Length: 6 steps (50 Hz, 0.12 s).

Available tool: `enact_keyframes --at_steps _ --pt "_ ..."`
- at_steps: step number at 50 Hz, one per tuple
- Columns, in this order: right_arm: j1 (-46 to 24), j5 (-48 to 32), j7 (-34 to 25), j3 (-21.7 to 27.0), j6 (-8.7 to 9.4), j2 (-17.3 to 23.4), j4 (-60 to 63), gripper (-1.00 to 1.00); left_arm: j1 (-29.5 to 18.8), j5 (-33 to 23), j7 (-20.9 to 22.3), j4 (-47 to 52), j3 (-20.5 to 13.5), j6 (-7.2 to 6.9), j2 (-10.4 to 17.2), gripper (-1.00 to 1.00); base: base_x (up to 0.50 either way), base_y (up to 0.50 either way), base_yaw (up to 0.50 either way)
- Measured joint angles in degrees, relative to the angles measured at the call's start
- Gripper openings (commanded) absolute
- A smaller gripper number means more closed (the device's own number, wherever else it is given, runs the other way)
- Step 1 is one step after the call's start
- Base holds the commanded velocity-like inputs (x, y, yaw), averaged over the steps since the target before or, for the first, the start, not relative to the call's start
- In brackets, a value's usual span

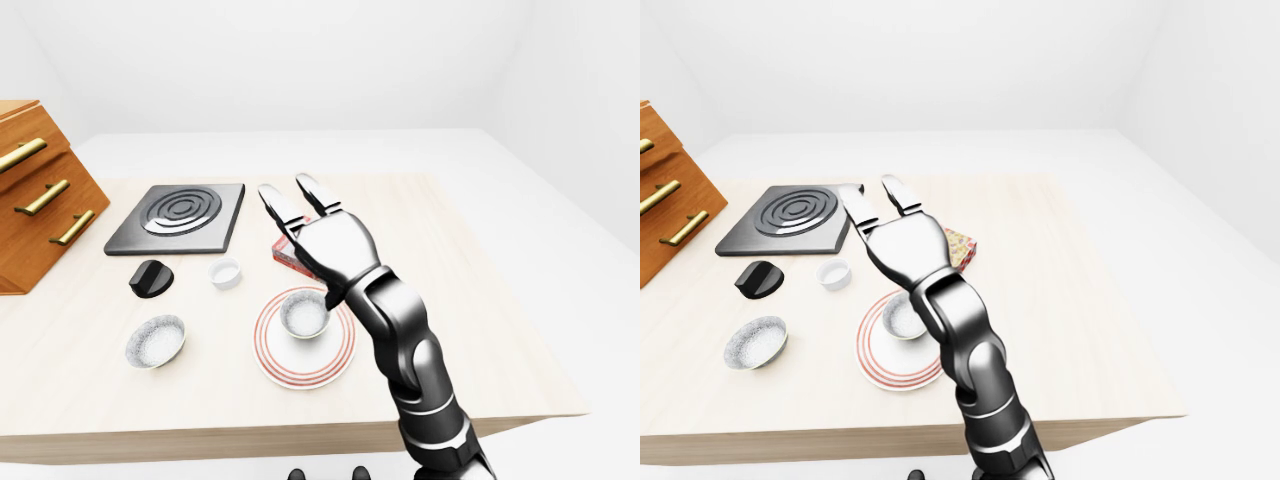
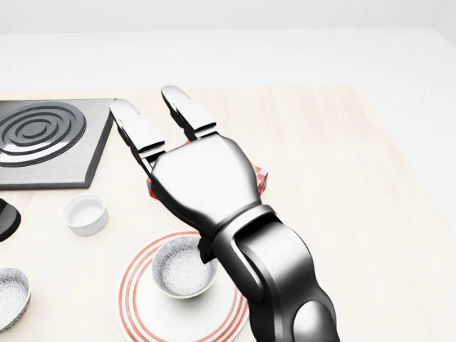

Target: Pick the akita bowl next to the plate and place it on the plate.

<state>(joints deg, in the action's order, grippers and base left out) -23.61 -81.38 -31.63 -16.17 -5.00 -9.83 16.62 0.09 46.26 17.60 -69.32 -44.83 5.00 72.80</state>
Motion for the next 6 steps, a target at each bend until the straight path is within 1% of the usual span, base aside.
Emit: enact_keyframes --at_steps 6 --pt "-0.94 0.71 -1.13 0.68 0.0 0.19 1.43 1.0 0.07 -0.02 0.01 0.06 -0.13 0.0 0.02 1.0 0.0 0.0 0.0"
